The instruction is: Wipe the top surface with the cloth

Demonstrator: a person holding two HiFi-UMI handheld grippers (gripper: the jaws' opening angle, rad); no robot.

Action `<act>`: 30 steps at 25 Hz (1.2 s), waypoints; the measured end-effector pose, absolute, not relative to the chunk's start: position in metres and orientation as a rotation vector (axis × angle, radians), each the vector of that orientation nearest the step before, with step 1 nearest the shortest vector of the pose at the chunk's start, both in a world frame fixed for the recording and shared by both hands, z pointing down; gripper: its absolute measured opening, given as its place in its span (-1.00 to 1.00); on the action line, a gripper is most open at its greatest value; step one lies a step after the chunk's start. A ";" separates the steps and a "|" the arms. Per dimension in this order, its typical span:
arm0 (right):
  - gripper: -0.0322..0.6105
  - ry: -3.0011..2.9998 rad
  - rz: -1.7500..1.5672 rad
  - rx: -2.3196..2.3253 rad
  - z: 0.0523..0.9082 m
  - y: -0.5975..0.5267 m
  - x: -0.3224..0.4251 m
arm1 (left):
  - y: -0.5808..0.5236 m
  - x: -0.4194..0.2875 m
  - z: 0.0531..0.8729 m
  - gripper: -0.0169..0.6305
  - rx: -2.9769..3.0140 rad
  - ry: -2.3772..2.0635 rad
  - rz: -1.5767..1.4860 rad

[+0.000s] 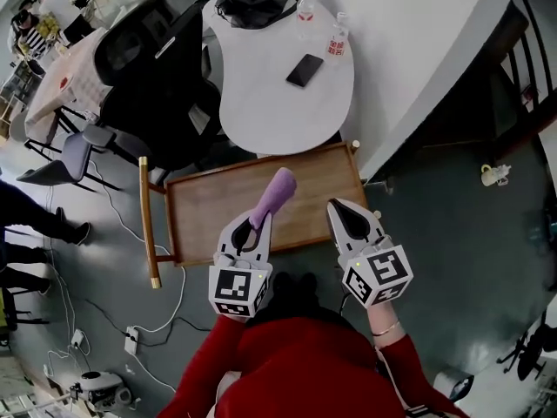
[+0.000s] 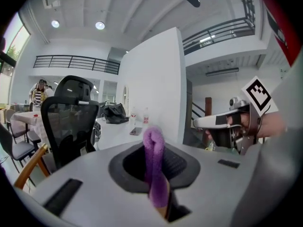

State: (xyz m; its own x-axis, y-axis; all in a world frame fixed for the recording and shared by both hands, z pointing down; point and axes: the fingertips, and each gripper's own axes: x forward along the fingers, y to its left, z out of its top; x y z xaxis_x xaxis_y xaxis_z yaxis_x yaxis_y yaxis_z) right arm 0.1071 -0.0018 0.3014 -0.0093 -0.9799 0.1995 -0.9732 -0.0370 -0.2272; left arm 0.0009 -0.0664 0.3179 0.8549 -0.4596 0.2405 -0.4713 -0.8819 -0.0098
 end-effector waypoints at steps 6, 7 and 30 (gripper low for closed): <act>-0.87 2.158 -0.434 -2.223 0.294 0.004 0.105 | -0.060 0.004 0.311 -0.79 2.992 -0.737 0.352; -0.87 2.159 -0.430 -2.226 0.293 0.003 0.105 | -0.060 0.004 0.310 -0.79 2.993 -0.737 0.347; -0.87 2.156 -0.409 -2.196 0.293 0.006 0.104 | -0.065 0.009 0.293 -0.79 2.987 -0.765 0.220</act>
State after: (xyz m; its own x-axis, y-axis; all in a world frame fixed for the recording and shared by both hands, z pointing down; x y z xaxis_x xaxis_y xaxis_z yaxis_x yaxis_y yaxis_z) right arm 0.1035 0.0057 0.2925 0.0008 -0.9870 0.1604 -0.9772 -0.0349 -0.2094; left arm 0.0095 -0.0648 0.2930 0.8675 -0.4742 0.1501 -0.4814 -0.8764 0.0138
